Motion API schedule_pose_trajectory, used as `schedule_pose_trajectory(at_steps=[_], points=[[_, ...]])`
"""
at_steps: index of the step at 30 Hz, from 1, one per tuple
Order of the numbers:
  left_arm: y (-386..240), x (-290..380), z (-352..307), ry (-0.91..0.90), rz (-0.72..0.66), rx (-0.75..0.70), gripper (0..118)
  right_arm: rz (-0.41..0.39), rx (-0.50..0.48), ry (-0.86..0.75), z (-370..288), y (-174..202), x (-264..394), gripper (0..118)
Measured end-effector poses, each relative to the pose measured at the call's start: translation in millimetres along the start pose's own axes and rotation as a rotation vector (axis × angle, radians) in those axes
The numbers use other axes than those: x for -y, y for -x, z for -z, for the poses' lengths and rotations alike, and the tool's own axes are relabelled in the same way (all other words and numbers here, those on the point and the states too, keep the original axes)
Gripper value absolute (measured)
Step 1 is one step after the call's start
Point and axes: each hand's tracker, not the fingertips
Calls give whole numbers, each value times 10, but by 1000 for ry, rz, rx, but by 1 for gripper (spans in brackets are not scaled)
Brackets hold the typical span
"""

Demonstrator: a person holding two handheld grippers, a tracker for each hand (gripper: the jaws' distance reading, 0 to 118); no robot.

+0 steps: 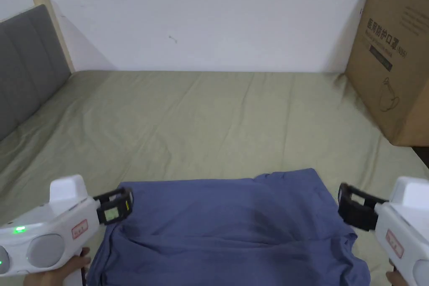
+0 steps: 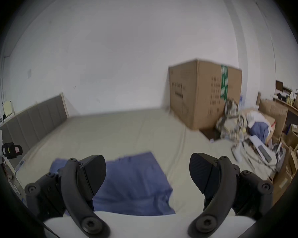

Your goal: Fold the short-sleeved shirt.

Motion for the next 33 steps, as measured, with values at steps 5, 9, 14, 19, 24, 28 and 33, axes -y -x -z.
schedule_pose_trajectory(at_steps=[5, 9, 14, 19, 24, 28, 33], points=[[-261, -162, -188, -208, 76, -31, 102, -42, 17, -166, -175, 154, -251, 77], [-373, -126, -201, -267, 119, -29, 54, -83, 36, -201, -186, 237, -269, 1], [-447, -78, -71, -239, 141, -7, 0, -88, 25, -195, -91, 236, -256, 0], [-378, -174, 288, -136, 151, -16, 0, -88, 20, -179, 87, 243, -298, 0], [-156, -416, 1087, 76, 124, 1, 0, -94, 21, -158, 410, 265, -353, 0], [56, -488, 1880, 270, 102, -6, 0, -101, 22, -128, 730, 301, -357, 0], [303, -357, 2731, 453, 49, -53, 73, -106, 25, -81, 1079, 415, -328, 0]])
